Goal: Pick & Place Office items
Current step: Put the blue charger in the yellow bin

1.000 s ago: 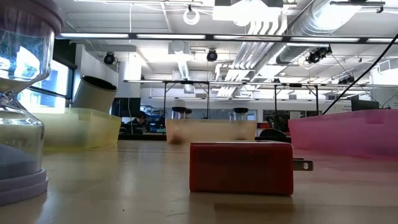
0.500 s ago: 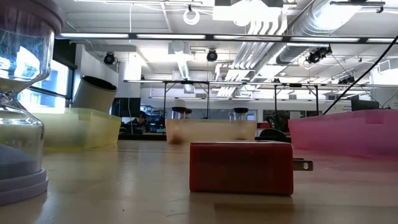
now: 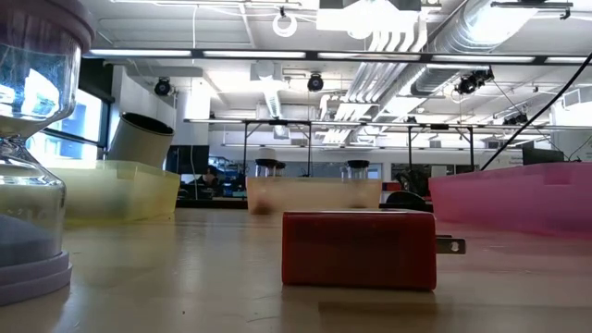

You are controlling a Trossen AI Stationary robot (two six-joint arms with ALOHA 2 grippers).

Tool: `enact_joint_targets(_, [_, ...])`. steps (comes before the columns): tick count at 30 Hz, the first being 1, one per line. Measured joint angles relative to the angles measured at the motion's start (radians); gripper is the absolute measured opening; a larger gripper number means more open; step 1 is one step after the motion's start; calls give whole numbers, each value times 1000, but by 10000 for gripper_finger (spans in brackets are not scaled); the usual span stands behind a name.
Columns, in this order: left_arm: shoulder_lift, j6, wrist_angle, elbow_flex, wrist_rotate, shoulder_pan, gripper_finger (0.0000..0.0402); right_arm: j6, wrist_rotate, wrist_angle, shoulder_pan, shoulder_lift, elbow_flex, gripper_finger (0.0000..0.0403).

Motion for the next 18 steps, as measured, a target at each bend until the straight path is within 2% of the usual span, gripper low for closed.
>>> enact_joint_targets(14, [-3, -84, 0, 0, 8, 9, 398, 0, -44, -3, 0, 0, 0, 198])
enact_joint_targets(18, [-13, -115, -3, 0, 41, 9, 398, -9, -45, -4, 0, 0, 0, 198])
